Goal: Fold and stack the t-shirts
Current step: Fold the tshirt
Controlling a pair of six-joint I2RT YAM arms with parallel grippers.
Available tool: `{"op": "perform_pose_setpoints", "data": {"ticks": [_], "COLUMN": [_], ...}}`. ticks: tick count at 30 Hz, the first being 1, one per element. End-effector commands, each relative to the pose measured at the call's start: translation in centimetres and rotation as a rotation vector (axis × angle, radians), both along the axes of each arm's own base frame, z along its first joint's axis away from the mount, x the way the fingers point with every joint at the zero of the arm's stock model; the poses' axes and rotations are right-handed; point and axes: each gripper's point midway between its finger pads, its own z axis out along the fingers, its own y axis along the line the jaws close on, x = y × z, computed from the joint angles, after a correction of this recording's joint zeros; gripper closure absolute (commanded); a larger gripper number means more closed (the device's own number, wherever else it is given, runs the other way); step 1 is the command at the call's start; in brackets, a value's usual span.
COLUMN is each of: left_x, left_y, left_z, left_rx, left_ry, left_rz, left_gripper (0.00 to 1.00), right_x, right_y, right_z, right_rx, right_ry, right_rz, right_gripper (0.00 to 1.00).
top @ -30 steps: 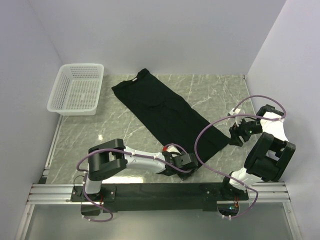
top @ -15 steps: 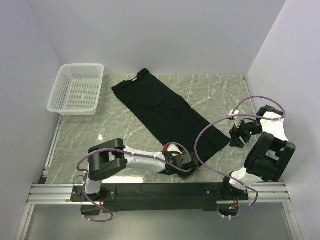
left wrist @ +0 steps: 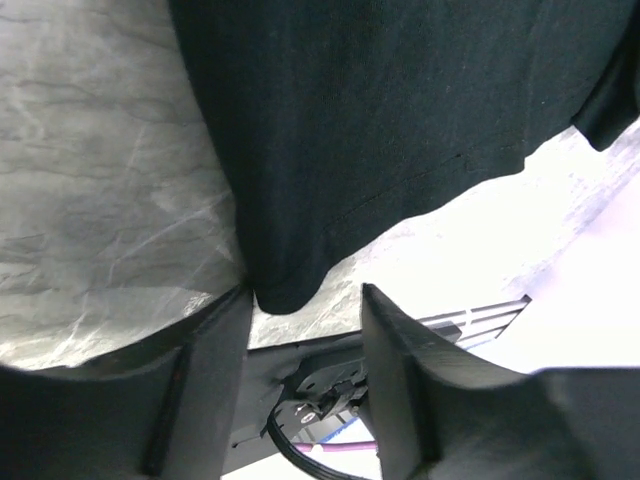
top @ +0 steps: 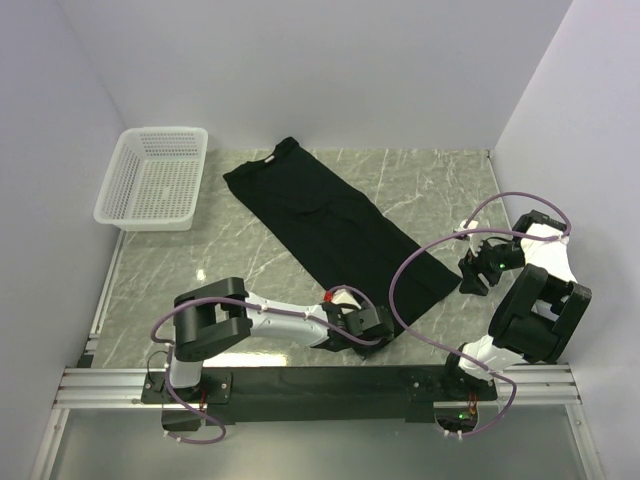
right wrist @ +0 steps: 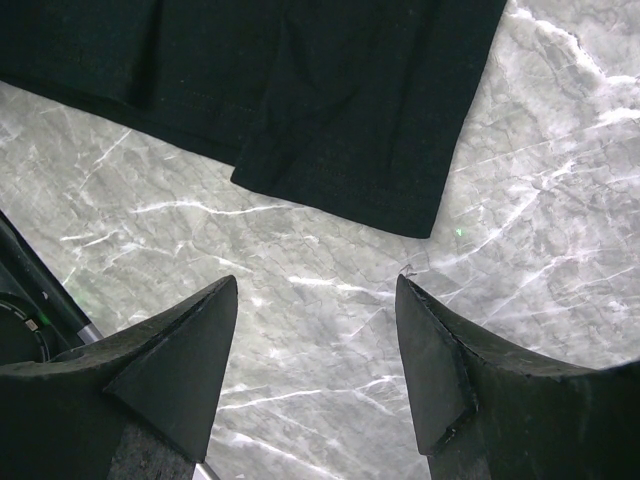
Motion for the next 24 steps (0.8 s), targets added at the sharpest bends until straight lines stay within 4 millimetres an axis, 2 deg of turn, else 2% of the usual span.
{"op": "perform_pose_setpoints", "data": {"ticks": [1,4,8,9,11,14,18,20,24], "left_x": [-0.5,-0.1,-0.1,-0.1,0.0,0.3,0.6,0.9,1.2], "left_y": [6.5,6.9,7.0,7.1,7.0,6.5,5.6,5.6,5.2], "left_z": [-6.8,-7.1,-7.4,-7.4,-7.3,-6.6,-4.9,-4.3,-2.3], "left_rx": [0.322,0.333,0.347,0.353,0.354,0.338,0.286,0.279,0.226], "left_ry": [0.023,0.025,0.026,0.025,0.017,-0.009,-0.05,-0.07,-0.111], "left_rz": [-0.003,0.011,0.009,0.004,-0.003,-0.022,-0.042,-0.043,-0.037], "left_gripper": [0.47,0.57,0.76,0.91,0.99,0.99,1.0,1.0,1.0], "right_x": [0.0,0.0,-0.3,-0.5,-1.5,-2.7,-3.4,-3.0,-1.2], "right_y": [0.0,0.0,-0.1,-0.2,0.0,0.1,-0.2,-0.1,0.2], "right_z": [0.6,0.7,0.6,0.5,0.1,-1.0,-2.3,-2.3,-1.4], "right_rx": [0.006,0.005,-0.01,-0.013,-0.03,-0.069,-0.139,-0.14,-0.113], "right_ry": [-0.015,-0.016,-0.013,-0.012,-0.007,-0.049,-0.133,-0.182,-0.252], "right_rz": [0.008,0.01,0.025,0.037,0.104,0.258,0.496,0.607,0.669], "right_gripper": [0.29,0.29,0.29,0.29,0.29,0.29,0.28,0.26,0.25]}}
